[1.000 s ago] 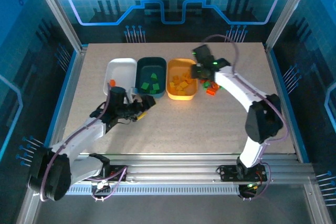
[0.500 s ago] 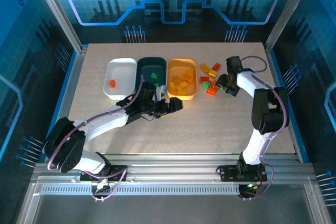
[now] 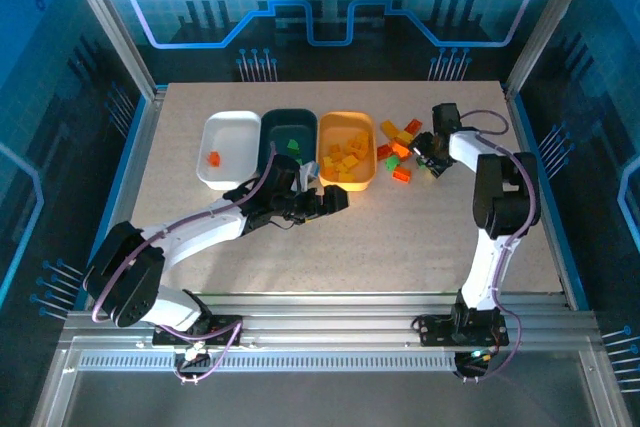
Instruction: Sort the legos into containers by color
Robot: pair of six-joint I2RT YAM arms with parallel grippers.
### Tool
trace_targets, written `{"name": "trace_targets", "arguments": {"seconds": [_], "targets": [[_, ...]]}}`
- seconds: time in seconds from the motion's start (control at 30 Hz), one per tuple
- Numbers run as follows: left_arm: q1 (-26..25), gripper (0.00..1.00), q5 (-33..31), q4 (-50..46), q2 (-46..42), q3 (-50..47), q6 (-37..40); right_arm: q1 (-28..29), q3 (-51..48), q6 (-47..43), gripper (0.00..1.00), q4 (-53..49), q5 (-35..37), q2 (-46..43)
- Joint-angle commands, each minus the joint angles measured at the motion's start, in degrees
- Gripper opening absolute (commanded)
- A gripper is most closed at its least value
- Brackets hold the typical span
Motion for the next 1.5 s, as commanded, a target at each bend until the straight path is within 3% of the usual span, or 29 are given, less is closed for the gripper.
{"name": "trace_targets", "arguments": {"seconds": [0.0,0.27,0.67,0.77,0.83,0.97,1.1,1.23,1.37,1.47], "targets": [[-0.42,0.99,-0.72,-1.64,0.27,2.02,2.08,-1.18,3.28,0.58,0.71,-0.95,1.32,2.46],[-0.34,0.99,-0.56,-1.93,0.53,2.57,2.54,-1.31,7.05,-4.79,0.63,-5.80,4.37,4.05],[-0.33,0.99,-1.05,-2.19,-0.75,1.38,2.58,1.28,11.73,-13.42,0.62,-12.97,6.09,8.91],[-0.16,0.99,-1.43,-2.49,-1.55,0.75,2.69,1.33,12.66,-14.17,0.52,-13.77,5.20,9.96],[0.29,0.99,-1.60,-2.78,-2.22,0.34,2.79,1.51,11.53,-14.04,0.38,-13.02,6.19,8.84],[2.11,0.99,-1.88,-3.20,-4.47,-0.97,2.84,2.58,10.02,-14.59,0.28,-12.63,9.08,5.62],[7.51,0.99,-2.03,-5.77,-8.23,-2.51,2.98,4.55,8.37,-15.75,0.25,-12.45,12.34,-0.26],[18.08,0.99,-2.39,-8.52,-14.96,-6.15,0.61,9.24,7.79,-16.96,0.25,-13.57,16.33,-7.38],[28.95,0.99,-4.04,-11.74,-22.50,-9.86,-1.57,17.80,8.06,-18.46,0.26,-12.83,16.74,-11.81],[37.04,0.99,-4.48,-15.71,-26.09,-11.40,-2.88,26.17,11.61,-19.67,0.26,-11.22,13.84,-9.71]]}}
